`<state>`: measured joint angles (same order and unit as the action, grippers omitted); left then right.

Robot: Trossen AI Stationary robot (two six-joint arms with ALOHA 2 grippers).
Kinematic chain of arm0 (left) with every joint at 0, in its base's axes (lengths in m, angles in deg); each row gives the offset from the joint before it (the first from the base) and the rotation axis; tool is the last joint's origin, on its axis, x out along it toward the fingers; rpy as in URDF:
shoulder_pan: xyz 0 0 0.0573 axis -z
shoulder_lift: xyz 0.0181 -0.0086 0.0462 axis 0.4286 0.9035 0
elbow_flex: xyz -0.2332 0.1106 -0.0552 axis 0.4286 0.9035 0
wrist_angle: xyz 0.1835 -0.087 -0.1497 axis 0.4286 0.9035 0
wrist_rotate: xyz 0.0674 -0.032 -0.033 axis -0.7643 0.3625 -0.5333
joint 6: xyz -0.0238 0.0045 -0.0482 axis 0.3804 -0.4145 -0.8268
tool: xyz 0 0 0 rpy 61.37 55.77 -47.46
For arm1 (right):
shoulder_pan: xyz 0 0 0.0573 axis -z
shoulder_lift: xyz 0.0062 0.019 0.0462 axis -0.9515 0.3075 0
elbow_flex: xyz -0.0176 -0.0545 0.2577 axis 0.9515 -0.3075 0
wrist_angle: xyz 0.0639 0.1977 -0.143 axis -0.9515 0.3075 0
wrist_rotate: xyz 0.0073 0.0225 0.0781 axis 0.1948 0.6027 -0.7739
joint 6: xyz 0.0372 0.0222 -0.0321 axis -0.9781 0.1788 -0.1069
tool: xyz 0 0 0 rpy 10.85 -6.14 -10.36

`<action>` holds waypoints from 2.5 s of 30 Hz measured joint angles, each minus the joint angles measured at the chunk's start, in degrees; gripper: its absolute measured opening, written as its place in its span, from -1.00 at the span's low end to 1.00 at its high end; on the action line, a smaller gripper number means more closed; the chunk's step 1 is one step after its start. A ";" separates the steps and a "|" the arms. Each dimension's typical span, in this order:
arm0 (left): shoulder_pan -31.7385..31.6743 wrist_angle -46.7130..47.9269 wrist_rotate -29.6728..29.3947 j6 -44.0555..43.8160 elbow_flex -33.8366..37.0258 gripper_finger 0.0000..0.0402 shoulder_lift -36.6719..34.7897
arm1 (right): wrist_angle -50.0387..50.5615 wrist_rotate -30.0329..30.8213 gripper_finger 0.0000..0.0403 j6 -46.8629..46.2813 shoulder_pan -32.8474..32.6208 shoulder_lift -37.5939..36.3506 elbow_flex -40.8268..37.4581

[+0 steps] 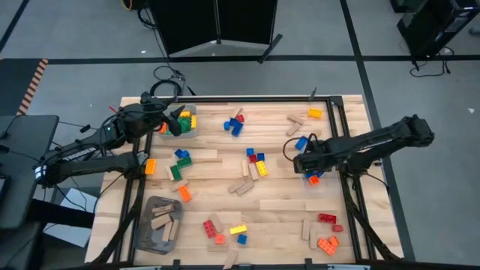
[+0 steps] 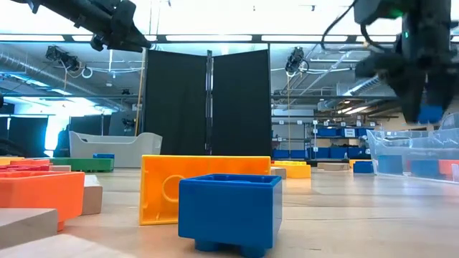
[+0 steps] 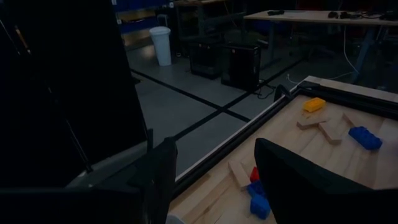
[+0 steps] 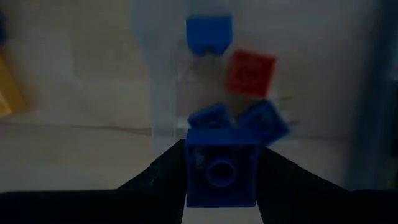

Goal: Sort blocks by size
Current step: Put the small blue game piece into the transparent bin

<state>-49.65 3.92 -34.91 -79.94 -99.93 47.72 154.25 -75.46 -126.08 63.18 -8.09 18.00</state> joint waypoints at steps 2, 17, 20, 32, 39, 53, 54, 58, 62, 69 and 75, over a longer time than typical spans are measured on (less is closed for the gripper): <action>0.02 0.02 0.00 -0.03 0.00 0.11 -0.02 | -5.18 -1.32 -0.22 -1.12 0.02 -0.41 -3.39; 0.00 0.62 1.87 -1.36 0.00 0.11 -0.02 | -10.66 -4.46 0.13 -5.25 -0.04 -0.77 -7.94; 0.00 0.63 5.12 1.72 0.00 0.11 -0.02 | -9.41 -4.48 0.18 -3.88 -0.11 -0.77 -6.47; 0.02 17.58 8.30 7.50 -10.07 0.11 1.39 | 4.93 0.54 0.20 -2.83 -4.07 -0.81 5.28; 0.02 46.04 7.51 -1.99 -21.95 0.11 9.57 | 8.17 3.42 0.19 0.93 -4.63 -0.81 9.20; 1.08 68.87 10.26 -21.74 -26.32 0.11 33.62 | 8.42 4.74 0.18 12.17 -4.61 -0.81 9.70; 1.51 68.88 10.95 -22.56 -25.97 0.11 34.32 | 8.42 4.74 0.18 12.79 -4.61 -0.81 9.70; 4.23 68.72 13.20 -28.95 -24.88 0.11 35.20 | 8.46 5.39 0.17 15.00 -4.81 -0.81 9.70; 8.29 67.42 13.18 -36.48 -24.63 0.11 35.06 | 8.48 6.46 0.18 16.32 -5.62 -0.81 9.70; 15.75 64.86 12.33 -45.87 -24.61 0.11 35.38 | 8.49 7.99 0.16 19.36 -6.40 -0.81 9.70; 18.60 62.33 8.29 -51.03 -24.61 0.12 35.34 | 8.49 8.74 0.16 22.22 -6.40 -0.81 9.70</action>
<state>-31.05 66.25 -26.62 -130.97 -124.54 83.06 162.73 -66.72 -103.86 56.78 -8.90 27.70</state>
